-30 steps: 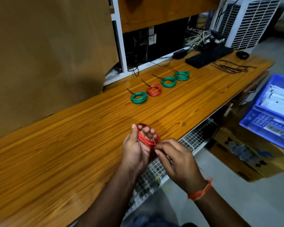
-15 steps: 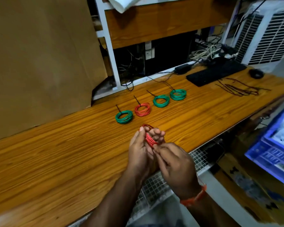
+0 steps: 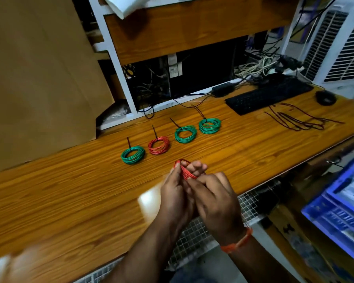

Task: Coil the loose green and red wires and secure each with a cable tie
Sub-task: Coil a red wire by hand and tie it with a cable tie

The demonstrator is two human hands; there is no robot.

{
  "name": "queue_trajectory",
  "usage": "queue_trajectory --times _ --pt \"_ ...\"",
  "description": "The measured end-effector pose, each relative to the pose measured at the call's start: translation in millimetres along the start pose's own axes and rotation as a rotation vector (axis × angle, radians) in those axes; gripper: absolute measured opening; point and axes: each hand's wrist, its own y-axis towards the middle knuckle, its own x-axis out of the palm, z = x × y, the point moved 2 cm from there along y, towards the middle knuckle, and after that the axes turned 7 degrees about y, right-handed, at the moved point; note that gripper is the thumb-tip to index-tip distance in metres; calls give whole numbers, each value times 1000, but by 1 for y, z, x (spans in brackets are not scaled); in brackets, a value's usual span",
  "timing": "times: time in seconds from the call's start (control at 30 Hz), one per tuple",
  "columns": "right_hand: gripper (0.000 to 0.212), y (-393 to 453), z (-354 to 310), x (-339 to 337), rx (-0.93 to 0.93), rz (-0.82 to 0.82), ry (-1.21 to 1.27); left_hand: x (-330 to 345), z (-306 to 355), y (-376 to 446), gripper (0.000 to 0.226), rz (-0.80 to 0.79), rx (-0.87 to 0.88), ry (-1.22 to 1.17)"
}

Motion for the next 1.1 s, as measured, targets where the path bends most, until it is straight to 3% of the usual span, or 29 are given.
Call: queue_trajectory --times 0.13,0.23,0.3,0.43,0.57,0.63,0.7,0.77,0.83,0.9,0.97,1.03,1.1 --pt "15 9 23 15 15 41 -85 4 -1 22 28 -16 -61 -25" --pt "26 18 41 30 132 15 -32 3 -4 49 10 -37 -29 26" --pt "34 27 55 33 193 -30 45 2 -6 70 10 -73 -22 34" --pt "9 46 68 25 63 -23 54 5 -5 106 26 -183 61 222" --pt "12 57 95 17 368 163 177 11 3 127 24 -252 30 304" --pt "25 61 121 17 600 74 271 13 4 133 24 -290 -43 280" --pt "41 64 145 20 769 -121 441 19 0 138 25 -314 -124 242" --pt "49 67 162 27 804 -283 576 30 -4 143 26 -330 -189 228" --pt "40 69 174 34 723 -297 535 40 -12 155 26 -270 -220 280" --pt "39 68 189 41 652 -226 395 46 -25 171 30 -102 -166 451" --pt "42 64 207 43 653 -165 287 53 -42 184 36 54 39 737" --pt "40 60 230 36 706 -117 248 65 -63 193 36 95 269 953" --pt "46 56 257 27 797 -81 244 77 -87 203 27 46 334 962"
